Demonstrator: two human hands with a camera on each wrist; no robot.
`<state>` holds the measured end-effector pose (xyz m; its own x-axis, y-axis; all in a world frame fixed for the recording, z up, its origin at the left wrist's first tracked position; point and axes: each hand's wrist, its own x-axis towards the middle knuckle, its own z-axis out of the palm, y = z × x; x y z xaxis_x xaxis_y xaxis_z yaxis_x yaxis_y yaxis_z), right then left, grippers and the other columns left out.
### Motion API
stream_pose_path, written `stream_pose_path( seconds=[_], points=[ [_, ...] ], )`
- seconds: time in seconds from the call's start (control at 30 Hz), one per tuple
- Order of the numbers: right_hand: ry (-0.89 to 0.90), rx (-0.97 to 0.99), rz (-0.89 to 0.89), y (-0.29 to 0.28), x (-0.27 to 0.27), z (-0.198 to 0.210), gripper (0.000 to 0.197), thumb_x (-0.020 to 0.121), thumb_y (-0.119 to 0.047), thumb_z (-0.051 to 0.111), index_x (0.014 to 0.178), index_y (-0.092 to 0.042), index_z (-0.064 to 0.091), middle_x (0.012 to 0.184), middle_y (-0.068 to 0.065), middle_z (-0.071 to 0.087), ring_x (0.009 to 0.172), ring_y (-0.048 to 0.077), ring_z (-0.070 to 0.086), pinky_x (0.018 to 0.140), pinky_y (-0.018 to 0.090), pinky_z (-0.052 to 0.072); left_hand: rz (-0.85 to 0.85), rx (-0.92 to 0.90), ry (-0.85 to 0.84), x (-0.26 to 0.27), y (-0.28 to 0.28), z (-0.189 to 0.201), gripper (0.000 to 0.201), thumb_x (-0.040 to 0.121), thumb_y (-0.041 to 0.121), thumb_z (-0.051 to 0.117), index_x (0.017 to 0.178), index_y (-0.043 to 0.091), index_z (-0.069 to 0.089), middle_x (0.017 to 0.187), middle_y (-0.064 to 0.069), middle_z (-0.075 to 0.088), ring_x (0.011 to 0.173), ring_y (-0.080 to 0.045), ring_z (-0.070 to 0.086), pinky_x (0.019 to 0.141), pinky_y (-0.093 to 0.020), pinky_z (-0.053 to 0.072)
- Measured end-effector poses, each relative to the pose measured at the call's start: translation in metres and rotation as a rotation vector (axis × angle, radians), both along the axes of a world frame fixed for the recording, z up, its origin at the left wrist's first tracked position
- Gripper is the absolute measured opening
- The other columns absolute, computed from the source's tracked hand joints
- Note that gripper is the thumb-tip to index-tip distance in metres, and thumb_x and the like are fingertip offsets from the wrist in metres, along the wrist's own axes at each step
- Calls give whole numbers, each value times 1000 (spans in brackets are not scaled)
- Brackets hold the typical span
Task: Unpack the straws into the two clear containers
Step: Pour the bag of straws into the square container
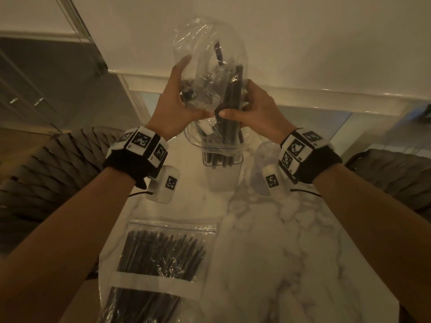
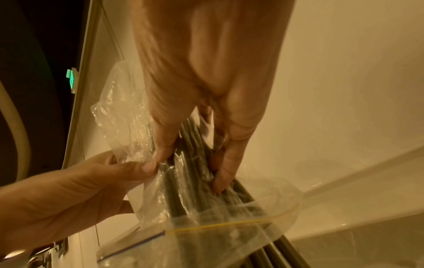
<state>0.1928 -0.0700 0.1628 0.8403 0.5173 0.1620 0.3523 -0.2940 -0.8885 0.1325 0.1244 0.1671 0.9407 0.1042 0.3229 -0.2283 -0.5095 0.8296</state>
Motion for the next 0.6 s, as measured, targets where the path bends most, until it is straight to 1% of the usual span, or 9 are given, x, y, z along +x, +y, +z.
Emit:
stream_pose_path(
  seconds=[0.13, 0.2, 0.27, 0.33, 0.37, 0.43, 0.5, 0.57, 0.6],
  points=[
    [40, 12, -20, 0, -1, -1, 71, 65, -41, 79, 126, -19, 47, 112, 0, 66, 101, 18, 65, 82, 46, 57, 9, 9, 7, 1, 0, 0, 107, 63, 16, 86, 147, 21, 20, 104, 7, 56, 108, -14, 59, 88, -21, 48],
    [58, 16, -29, 0, -2, -2, 70, 65, -40, 80, 124, -19, 49, 113, 2, 66, 103, 19, 65, 82, 46, 58, 19, 24, 8, 0, -1, 0, 106, 62, 15, 86, 146, 21, 22, 105, 9, 57, 108, -14, 59, 89, -24, 49],
    [60, 20, -37, 0, -3, 0, 66, 67, -37, 80, 122, -18, 50, 112, 2, 67, 102, 19, 65, 81, 45, 58, 27, 42, -5, -1, -1, 2, 106, 62, 17, 87, 146, 21, 23, 103, 12, 56, 107, -12, 59, 91, -24, 49],
    [71, 48, -39, 1, -3, 3, 66, 66, -34, 81, 121, -17, 51, 110, 4, 67, 100, 20, 66, 77, 45, 59, 35, 37, -12, -1, -1, 4, 105, 62, 17, 86, 146, 20, 23, 102, 12, 56, 105, -10, 59, 90, -21, 48],
    [77, 65, -40, 2, -3, 5, 67, 65, -34, 82, 121, -15, 51, 110, 6, 68, 99, 21, 67, 75, 44, 60, 39, 26, -11, -2, -1, 6, 104, 63, 17, 86, 146, 20, 23, 104, 10, 57, 106, -9, 59, 90, -20, 48],
    [81, 83, -50, 5, -3, 8, 67, 64, -33, 82, 121, -14, 52, 108, 8, 68, 96, 22, 68, 72, 43, 61, 42, 13, -21, -3, 0, 10, 103, 64, 17, 86, 146, 20, 23, 114, 6, 57, 110, -11, 58, 92, -22, 49],
    [88, 94, -65, 7, -3, 9, 65, 63, -33, 82, 118, -14, 53, 106, 8, 69, 93, 22, 69, 70, 43, 61, 45, 6, -38, -4, 0, 12, 103, 63, 18, 86, 146, 19, 24, 121, 9, 53, 114, -12, 56, 95, -25, 49],
    [96, 99, -89, 9, -3, 8, 61, 65, -31, 82, 117, -14, 54, 104, 7, 69, 91, 21, 70, 70, 41, 61, 53, -15, -36, -6, 0, 11, 102, 64, 18, 85, 145, 19, 24, 120, 14, 51, 112, -9, 56, 94, -23, 49],
    [100, 99, -100, 9, -4, 7, 60, 66, -30, 82, 116, -13, 54, 104, 7, 69, 91, 20, 70, 70, 41, 61, 54, -30, -33, -7, 0, 9, 101, 64, 19, 85, 145, 19, 25, 120, 13, 52, 111, -9, 57, 94, -23, 49]
  ],
)
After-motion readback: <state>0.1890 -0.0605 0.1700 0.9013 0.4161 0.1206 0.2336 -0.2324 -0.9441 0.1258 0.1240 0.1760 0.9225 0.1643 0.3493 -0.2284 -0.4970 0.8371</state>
